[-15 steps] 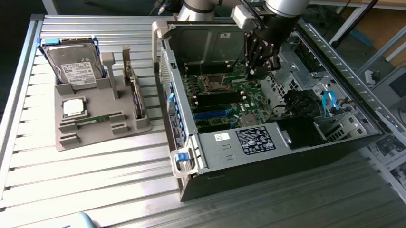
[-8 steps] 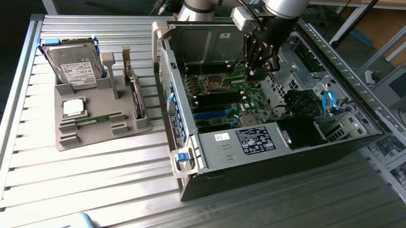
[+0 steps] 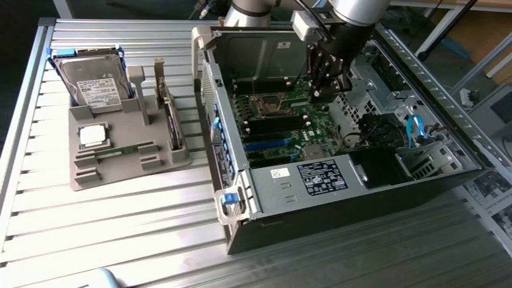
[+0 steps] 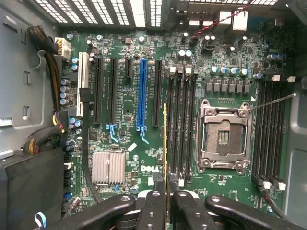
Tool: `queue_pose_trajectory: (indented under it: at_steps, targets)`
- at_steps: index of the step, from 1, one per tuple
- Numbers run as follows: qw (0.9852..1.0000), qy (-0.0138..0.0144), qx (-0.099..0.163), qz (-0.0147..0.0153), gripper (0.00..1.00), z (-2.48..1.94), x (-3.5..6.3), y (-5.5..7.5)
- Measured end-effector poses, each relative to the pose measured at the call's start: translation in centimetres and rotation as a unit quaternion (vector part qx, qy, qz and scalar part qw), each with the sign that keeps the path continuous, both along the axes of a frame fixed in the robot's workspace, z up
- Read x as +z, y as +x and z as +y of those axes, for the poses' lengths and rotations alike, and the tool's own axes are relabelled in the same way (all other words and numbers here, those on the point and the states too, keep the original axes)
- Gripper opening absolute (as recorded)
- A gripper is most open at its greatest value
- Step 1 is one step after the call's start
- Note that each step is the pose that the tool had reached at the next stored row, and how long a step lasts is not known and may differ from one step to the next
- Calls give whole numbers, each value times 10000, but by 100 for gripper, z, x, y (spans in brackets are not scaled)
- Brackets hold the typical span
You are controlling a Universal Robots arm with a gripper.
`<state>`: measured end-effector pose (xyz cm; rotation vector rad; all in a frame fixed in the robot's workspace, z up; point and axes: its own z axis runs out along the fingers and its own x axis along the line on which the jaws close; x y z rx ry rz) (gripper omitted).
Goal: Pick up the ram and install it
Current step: 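Insert the ram into the slot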
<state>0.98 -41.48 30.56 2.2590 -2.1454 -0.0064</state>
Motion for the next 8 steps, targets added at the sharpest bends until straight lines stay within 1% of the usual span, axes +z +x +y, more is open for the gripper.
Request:
queue_pose_trajectory:
  at_steps: [8]
  targets:
    - [10000,0,0,0,13,0,-36,0]
